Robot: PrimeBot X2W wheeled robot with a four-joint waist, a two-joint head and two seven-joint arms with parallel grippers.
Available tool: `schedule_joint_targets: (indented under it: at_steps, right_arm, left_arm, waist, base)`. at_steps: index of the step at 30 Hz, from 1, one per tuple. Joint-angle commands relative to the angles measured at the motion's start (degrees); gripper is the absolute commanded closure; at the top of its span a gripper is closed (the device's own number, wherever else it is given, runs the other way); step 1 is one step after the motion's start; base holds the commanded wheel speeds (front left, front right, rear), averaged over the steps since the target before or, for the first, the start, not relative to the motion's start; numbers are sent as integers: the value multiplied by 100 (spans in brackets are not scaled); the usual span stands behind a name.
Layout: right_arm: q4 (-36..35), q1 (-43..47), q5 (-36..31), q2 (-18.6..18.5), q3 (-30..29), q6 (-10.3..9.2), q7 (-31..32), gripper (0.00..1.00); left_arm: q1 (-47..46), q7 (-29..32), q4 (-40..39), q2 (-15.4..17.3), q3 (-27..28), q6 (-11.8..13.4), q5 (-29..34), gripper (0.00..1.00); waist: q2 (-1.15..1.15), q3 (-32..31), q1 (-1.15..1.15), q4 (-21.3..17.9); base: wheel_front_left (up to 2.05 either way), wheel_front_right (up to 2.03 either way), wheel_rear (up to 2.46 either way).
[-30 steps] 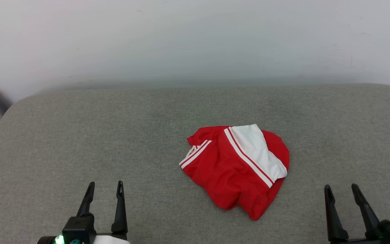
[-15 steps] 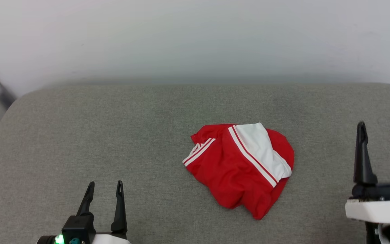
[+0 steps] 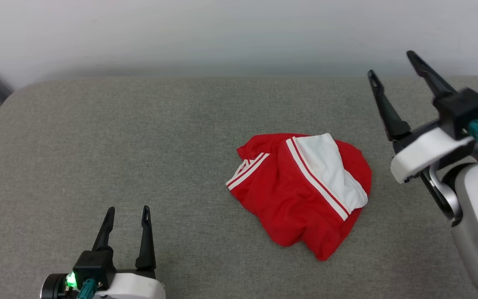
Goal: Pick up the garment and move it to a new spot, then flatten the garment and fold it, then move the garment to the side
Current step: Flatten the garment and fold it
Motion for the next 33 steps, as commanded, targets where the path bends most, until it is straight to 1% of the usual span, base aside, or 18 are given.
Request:
schedule_joint_targets:
  at_steps: [1,4,9,12,14,17,20,26,30,31,33]
  right_arm:
    - [91,-118,164,-101,167,-2,226,0]
    - [327,-768,920,-663,1090,-3,1346,0]
    - [322,-1695,2307,-1485,2667,-3,3167,0]
    - [175,-2211,3042,-1837,3518,-3,4157,0]
    - [90,-2513,3382,-2004,3990,-3,4631,0]
    - [88,-2820,3711,-2125,4609,-3,5059,0]
    - [206,-2982,3947,-2130,5030,-3,5194,0]
    - [561,-2930,4246,-2060,5594,-2,5023,0]
    - [695,-2970,4208,-2029,5827,-2,4861,0]
    - [688,-3027,4204,-1995,5890,-2,4650,100]
    - [668,-3111,4197,-2017,5901,-3,4435,100]
  left_arm:
    - [-105,-15,-34,-7,2,2,-9,0]
    - [-167,-15,-35,-11,-15,8,-24,0]
    - [-343,-15,-35,-12,-88,23,-96,0]
    - [-446,-15,-56,-13,-134,54,-150,0]
    - [-508,-15,-68,-13,-171,81,-186,0]
    - [-604,-15,-89,-13,-222,112,-224,0]
    - [-697,-15,-93,-13,-276,138,-258,0]
    - [-858,-15,-74,-14,-362,153,-285,0]
    - [-894,-15,-62,-15,-338,182,-292,0]
    - [-846,-15,-19,-14,-295,193,-288,0]
    - [-765,-15,16,-14,-273,209,-289,0]
  waist:
    - [0,81,-1,15]
    - [0,221,-1,44]
    - [0,488,-1,148]
    - [0,669,-1,221]
    - [0,786,-1,268]
    - [0,947,-1,343]
    - [0,1085,-1,428]
    - [0,1294,-1,564]
    - [0,1324,-1,568]
    - [0,1234,-1,515]
    - [0,1118,-1,461]
  base:
    - [0,0,0]
    - [0,0,0]
    - [0,0,0]
    - [0,0,0]
    - [0,0,0]
    - [0,0,0]
    - [0,0,0]
    - [0,0,0]
    - [0,0,0]
    - [0,0,0]
    - [0,0,0]
